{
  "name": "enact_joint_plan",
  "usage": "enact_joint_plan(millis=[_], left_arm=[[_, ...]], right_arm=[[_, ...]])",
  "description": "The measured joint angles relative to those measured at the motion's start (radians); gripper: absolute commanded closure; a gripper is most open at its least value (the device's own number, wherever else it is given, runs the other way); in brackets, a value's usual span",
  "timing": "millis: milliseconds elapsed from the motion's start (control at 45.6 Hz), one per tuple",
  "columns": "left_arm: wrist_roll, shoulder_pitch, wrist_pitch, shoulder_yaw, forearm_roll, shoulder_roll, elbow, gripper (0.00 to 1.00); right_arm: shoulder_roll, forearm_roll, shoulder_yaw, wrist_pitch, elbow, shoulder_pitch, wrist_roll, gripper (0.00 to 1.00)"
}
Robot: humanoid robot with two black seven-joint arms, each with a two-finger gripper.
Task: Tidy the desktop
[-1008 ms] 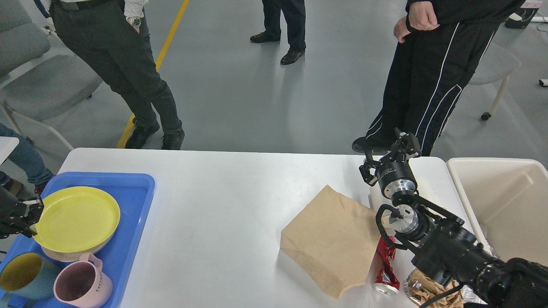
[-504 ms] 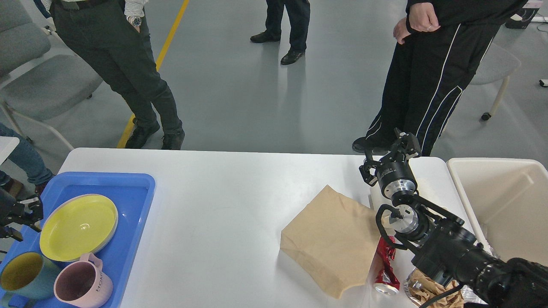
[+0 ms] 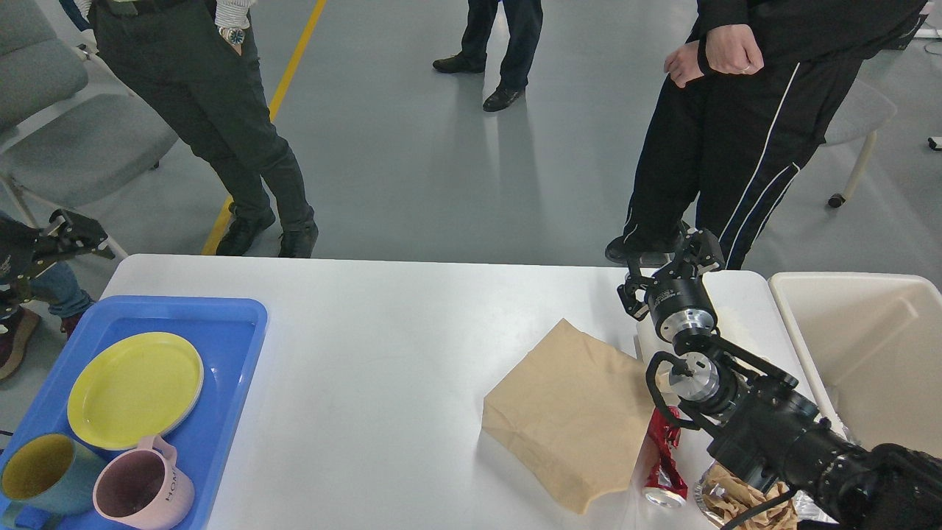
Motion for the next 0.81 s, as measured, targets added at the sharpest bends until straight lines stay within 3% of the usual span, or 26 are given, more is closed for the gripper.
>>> enact_joint_plan(millis=[153,307,416,635,811], left_arm=[[-0.056,0.024,0.002,-0.203,-0.002,-0.002,0.0,0.04],[-0.129,0.122,0.009,-0.412,-0.004,-0.014,0.0,0.04],[-0.167,0.196,0.013,-0.635,-0.022,-0.017,0.001,0.04],[-0.175,0.343,0.014,-1.13,-0.03,-0.05,0.001,0.04],[-0.178,0.359,0.021,-1.233,-0.034,-0.111,0.0,0.04]], right_arm=[[0.0,0.0,0.0,0.0,0.0,0.0,0.0,0.0],[0.0,0.0,0.0,0.0,0.0,0.0,0.0,0.0],[0.0,0.0,0.001,0.0,0.0,0.0,0.0,0.0],[0.0,0.0,0.001,0.0,0.0,0.0,0.0,0.0],[0.0,0.0,0.0,0.0,0.0,0.0,0.0,0.0]])
